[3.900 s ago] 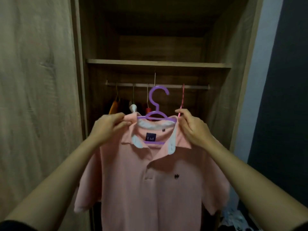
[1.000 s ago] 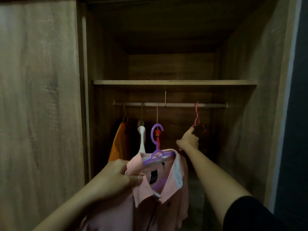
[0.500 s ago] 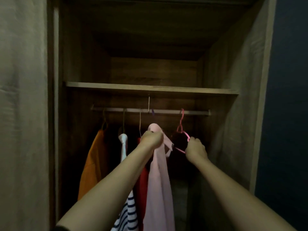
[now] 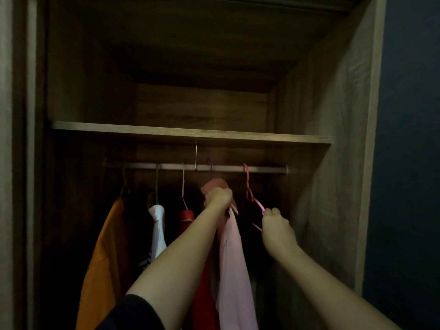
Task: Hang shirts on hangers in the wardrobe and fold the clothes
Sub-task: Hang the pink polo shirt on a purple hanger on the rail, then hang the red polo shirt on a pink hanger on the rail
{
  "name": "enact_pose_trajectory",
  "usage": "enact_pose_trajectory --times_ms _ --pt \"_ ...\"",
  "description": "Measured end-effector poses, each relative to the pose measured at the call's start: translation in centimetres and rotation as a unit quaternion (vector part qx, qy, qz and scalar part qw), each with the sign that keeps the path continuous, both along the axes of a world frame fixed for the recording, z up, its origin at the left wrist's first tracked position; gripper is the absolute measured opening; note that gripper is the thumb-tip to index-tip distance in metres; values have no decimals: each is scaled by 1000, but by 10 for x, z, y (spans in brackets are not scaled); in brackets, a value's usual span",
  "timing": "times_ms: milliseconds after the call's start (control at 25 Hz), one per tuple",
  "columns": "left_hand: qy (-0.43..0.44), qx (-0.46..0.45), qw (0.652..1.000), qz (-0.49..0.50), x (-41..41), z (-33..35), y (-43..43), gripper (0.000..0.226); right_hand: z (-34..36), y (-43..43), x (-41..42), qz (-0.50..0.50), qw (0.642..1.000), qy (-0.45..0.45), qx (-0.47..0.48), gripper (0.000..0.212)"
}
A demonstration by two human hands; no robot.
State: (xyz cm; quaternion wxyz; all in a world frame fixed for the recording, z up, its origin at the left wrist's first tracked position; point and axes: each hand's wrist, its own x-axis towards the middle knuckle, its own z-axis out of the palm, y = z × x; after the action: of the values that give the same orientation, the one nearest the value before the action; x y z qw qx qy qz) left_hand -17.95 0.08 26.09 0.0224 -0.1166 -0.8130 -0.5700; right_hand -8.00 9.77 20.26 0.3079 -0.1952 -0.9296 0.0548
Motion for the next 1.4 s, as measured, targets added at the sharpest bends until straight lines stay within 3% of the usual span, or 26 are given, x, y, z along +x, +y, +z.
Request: enact_pose_trajectory --times_ms 240,400,560,760,880,1000,1280,1400 --pt "23 -119 993 5 -9 -30 13 34 -7 1 -3 2 1000 -3 -16 37" --pt "88 -209 974 20 1 -24 -5 42 -4 -7 1 -1 1000 -2 -27 53" --pt "97 -203 972 64 14 -20 -32 44 -3 -17 13 16 998 33 48 54" --pt "134 -120 979 94 56 -53 -90 36 -25 -44 30 124 987 87 55 44" --pt "183 -133 963 146 98 -96 -144 33 -59 -82 38 232 966 93 58 50" --pt "209 -158 944 198 140 -167 -209 29 -111 -137 51 336 935 69 87 37" --pt "-55 -216 920 322 289 -398 -360 21 -306 -279 121 511 850 -126 -24 36" --pt "-175 -225 889 358 346 -468 -411 24 -366 -336 147 553 799 -233 -28 40"
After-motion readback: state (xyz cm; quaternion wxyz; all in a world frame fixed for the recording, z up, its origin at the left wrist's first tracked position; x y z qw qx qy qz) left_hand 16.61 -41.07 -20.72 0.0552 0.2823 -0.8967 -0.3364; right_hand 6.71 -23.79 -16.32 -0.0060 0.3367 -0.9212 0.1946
